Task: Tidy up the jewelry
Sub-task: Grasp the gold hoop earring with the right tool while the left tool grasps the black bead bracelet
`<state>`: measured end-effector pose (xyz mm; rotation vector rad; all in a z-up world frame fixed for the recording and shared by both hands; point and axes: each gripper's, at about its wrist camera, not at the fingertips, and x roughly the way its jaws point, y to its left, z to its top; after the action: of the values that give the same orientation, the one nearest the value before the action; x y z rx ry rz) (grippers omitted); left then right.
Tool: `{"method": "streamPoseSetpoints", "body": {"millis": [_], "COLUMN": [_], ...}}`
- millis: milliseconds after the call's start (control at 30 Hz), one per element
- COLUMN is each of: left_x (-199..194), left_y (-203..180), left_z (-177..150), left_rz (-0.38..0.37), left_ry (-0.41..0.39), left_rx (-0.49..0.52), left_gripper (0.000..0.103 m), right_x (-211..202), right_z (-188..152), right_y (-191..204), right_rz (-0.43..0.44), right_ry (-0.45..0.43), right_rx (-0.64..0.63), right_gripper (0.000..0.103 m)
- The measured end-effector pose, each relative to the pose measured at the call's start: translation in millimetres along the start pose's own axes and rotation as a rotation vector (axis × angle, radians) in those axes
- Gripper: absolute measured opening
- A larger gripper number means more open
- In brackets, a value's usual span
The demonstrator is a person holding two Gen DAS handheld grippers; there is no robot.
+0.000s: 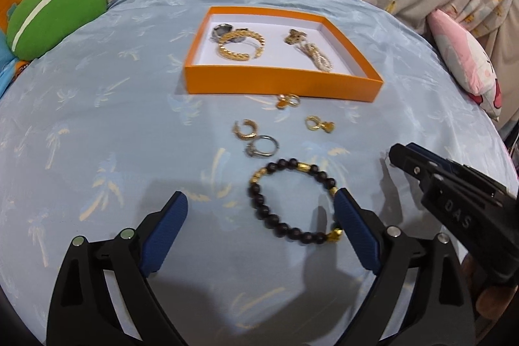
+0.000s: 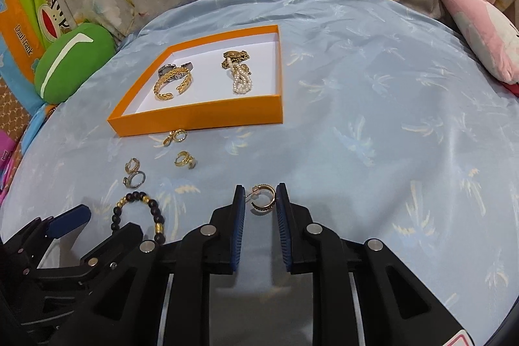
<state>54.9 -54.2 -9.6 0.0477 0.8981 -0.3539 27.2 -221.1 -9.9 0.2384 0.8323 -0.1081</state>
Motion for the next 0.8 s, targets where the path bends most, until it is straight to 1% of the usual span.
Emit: {"method": "streamPoseSetpoints", "body": {"millis": [100,267,367,467,533,567,633,667,733,800], "left_x": [3,7,7,5,4,3,2,2,0,-1], "left_y": [-12,-21,-22,-22,-23,-23,-23,-23,-21,-18], "left_z": [-1,-1,-1,-2,-3,-3,-4,-4,-4,-4], "left_rz": [0.004,0.022,0.031,0.038,0.037,0.037,0.038,0.037,0.029,0.017], "left_ry": [0.008,0.018,0.013,0.004,0.0,-0.003,-0.008,-0.011,-0.016,-0.019], "left_rx": [0.035,0.069,0.071,0.075,0.083,0.087,0.093,0.093,0.087,0.076], "left_gripper": [0.09,0.09,0.087,0.079,0.071,0.069,0.057,0.054,0.04,0.032], "right_x": [-5,-8,-8,-8,-8,-8,-9,-9,-9,-9], "right_z": [-6,-12,-13,-13,-13,-14,-14,-14,-15,-15], "right_y": [-9,-13,-13,-13,-13,-13,-13,-13,-13,-13], "right_rz": [-0.002,0.003,0.005,0.006,0.007,0.008,0.01,0.009,0.011,0.013], "right_ry": [0.006,0.01,0.013,0.012,0.013,0.012,0.012,0.012,0.013,0.013], "right_rx": [0.02,0.034,0.035,0.036,0.038,0.039,0.04,0.04,0.04,0.04], "right_gripper": [0.018,0.018,0.018,0.018,0.018,0.018,0.018,0.018,0.018,0.018]}}
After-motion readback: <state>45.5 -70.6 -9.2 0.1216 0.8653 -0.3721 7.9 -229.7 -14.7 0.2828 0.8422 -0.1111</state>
